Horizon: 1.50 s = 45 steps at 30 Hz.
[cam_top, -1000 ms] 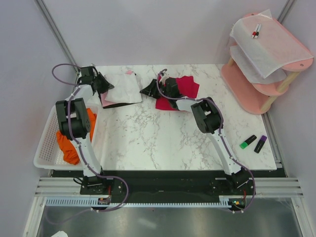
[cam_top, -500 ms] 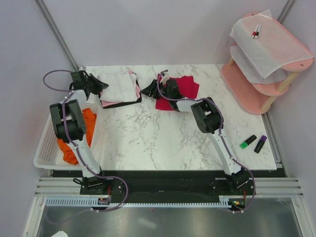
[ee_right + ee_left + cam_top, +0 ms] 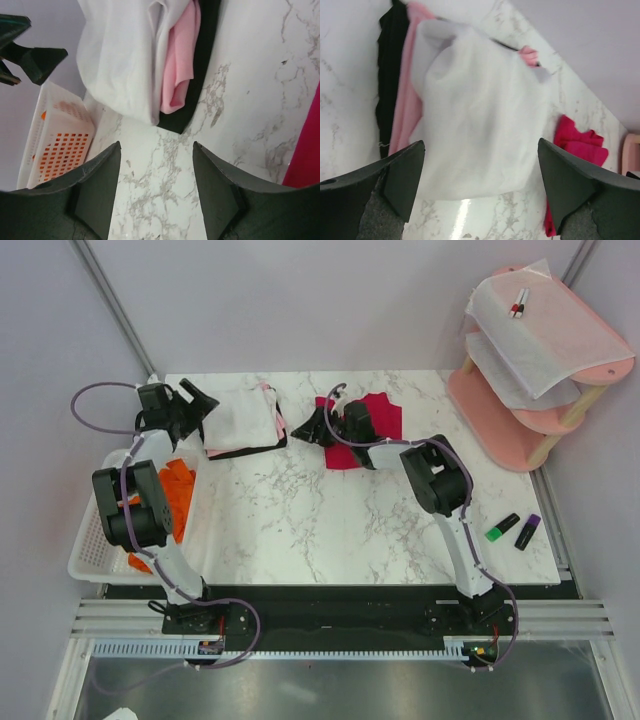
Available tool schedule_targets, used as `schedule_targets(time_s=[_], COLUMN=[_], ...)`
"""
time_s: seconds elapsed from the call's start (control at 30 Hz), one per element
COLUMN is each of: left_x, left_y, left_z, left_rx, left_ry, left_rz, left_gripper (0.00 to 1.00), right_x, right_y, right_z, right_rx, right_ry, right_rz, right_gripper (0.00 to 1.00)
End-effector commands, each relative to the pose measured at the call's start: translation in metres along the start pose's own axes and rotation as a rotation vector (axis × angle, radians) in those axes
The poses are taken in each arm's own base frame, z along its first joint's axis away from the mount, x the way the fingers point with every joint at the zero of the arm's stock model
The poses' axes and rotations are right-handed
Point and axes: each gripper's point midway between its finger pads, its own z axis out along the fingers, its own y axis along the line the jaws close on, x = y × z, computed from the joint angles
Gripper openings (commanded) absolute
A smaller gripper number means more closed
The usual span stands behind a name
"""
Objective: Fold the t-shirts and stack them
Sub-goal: Put the neatly folded tshirt into the corner of the board with the left arm
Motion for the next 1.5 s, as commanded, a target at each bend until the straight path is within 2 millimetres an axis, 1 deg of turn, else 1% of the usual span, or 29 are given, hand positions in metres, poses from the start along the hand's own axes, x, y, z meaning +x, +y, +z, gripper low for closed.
schedule_targets(time_s=[0.0, 0.03, 0.07, 0.1, 0.13, 0.17, 0.2, 0.23, 0.27, 0.3, 0.33, 0.37, 0.43, 0.47, 0.5, 0.57, 0.7, 0.77, 0.93, 1.0, 1.07, 1.1, 1.17, 1.23, 1.27, 1.3, 1.37, 1.4, 1.47], left_x=[-0.034, -0.017, -0.011, 0.004, 0.026, 0.045, 0.061, 0.092, 0.103, 0.117, 0.140, 0.156, 0.183, 0.203, 0.215, 0.232, 0.259, 0.263, 0.284, 0.298, 0.303, 0.313, 0.317, 0.323, 0.333, 0.336, 0.347, 0.353, 0.366], left_y=[-0.089, -0.109, -0.125, -0.139, -0.154, -0.175, -0.183, -0.192, -0.200, -0.203, -0.209, -0.208, -0.212, -0.200, -0.201, -0.191, -0.180, -0.176, -0.171, -0.170, -0.174, -0.168, -0.170, -0.181, -0.175, -0.189, -0.187, -0.193, -0.201], left_z=[-0.041, -0.039, -0.039, -0.038, -0.031, -0.029, -0.026, -0.015, -0.012, -0.007, -0.002, 0.011, 0.021, 0.034, 0.037, 0.048, 0.058, 0.061, 0.070, 0.068, 0.073, 0.074, 0.078, 0.076, 0.081, 0.079, 0.079, 0.077, 0.072], left_rx=[0.220, 0.263, 0.302, 0.354, 0.386, 0.438, 0.457, 0.472, 0.486, 0.490, 0.507, 0.507, 0.520, 0.493, 0.493, 0.464, 0.427, 0.407, 0.382, 0.355, 0.343, 0.280, 0.238, 0.207, 0.191, 0.224, 0.215, 0.232, 0.277], left_ry=[-0.160, -0.126, -0.109, -0.058, -0.007, 0.036, 0.085, 0.148, 0.171, 0.201, 0.255, 0.301, 0.375, 0.420, 0.447, 0.482, 0.527, 0.540, 0.582, 0.612, 0.611, 0.616, 0.595, 0.605, 0.630, 0.638, 0.671, 0.681, 0.732], left_rz=[0.147, 0.166, 0.181, 0.198, 0.208, 0.232, 0.240, 0.252, 0.262, 0.258, 0.260, 0.248, 0.241, 0.225, 0.226, 0.220, 0.234, 0.249, 0.262, 0.273, 0.309, 0.340, 0.414, 0.469, 0.470, 0.471, 0.457, 0.457, 0.434], left_gripper=[0.99, 0.99, 0.99, 0.98, 0.97, 0.97, 0.95, 0.95, 0.95, 0.95, 0.95, 0.95, 0.95, 0.95, 0.95, 0.95, 0.94, 0.94, 0.95, 0.94, 0.94, 0.94, 0.94, 0.94, 0.94, 0.94, 0.92, 0.92, 0.83], right_x=[-0.065, -0.068, -0.072, -0.081, -0.085, -0.087, -0.094, -0.095, -0.098, -0.100, -0.101, -0.103, -0.103, -0.106, -0.102, -0.107, -0.108, -0.114, -0.117, -0.113, -0.105, -0.105, -0.096, -0.090, -0.088, -0.088, -0.082, -0.082, -0.078], right_y=[0.065, 0.060, 0.061, 0.064, 0.050, 0.045, 0.042, 0.022, 0.016, 0.009, -0.007, -0.016, -0.035, -0.041, -0.052, -0.060, -0.082, -0.085, -0.113, -0.123, -0.136, -0.138, -0.149, -0.155, -0.157, -0.158, -0.160, -0.159, -0.160], right_z=[-0.035, -0.041, -0.046, -0.054, -0.060, -0.064, -0.071, -0.079, -0.083, -0.089, -0.097, -0.101, -0.112, -0.117, -0.122, -0.132, -0.152, -0.162, -0.187, -0.186, -0.185, -0.183, -0.179, -0.173, -0.171, -0.170, -0.165, -0.162, -0.158], right_rx=[-0.080, -0.069, -0.067, -0.061, -0.017, 0.000, 0.019, 0.073, 0.089, 0.106, 0.146, 0.176, 0.239, 0.269, 0.306, 0.350, 0.464, 0.499, 0.613, 0.632, 0.661, 0.664, 0.675, 0.675, 0.669, 0.667, 0.655, 0.644, 0.628], right_ry=[-0.132, -0.138, -0.149, -0.166, -0.171, -0.176, -0.190, -0.193, -0.198, -0.204, -0.204, -0.210, -0.197, -0.206, -0.193, -0.206, -0.212, -0.234, -0.261, -0.241, -0.217, -0.209, -0.174, -0.144, -0.134, -0.129, -0.104, -0.096, -0.082], right_rz=[-0.121, -0.118, -0.119, -0.132, -0.121, -0.124, -0.131, -0.123, -0.122, -0.121, -0.112, -0.112, -0.131, -0.140, -0.138, -0.169, -0.203, -0.218, -0.193, -0.176, -0.156, -0.151, -0.132, -0.120, -0.113, -0.111, -0.098, -0.097, -0.090], right_gripper=[0.67, 0.67, 0.67, 0.67, 0.67, 0.67, 0.67, 0.67, 0.67, 0.67, 0.67, 0.67, 0.67, 0.67, 0.67, 0.68, 0.68, 0.68, 0.69, 0.69, 0.69, 0.69, 0.69, 0.68, 0.68, 0.69, 0.68, 0.68, 0.68])
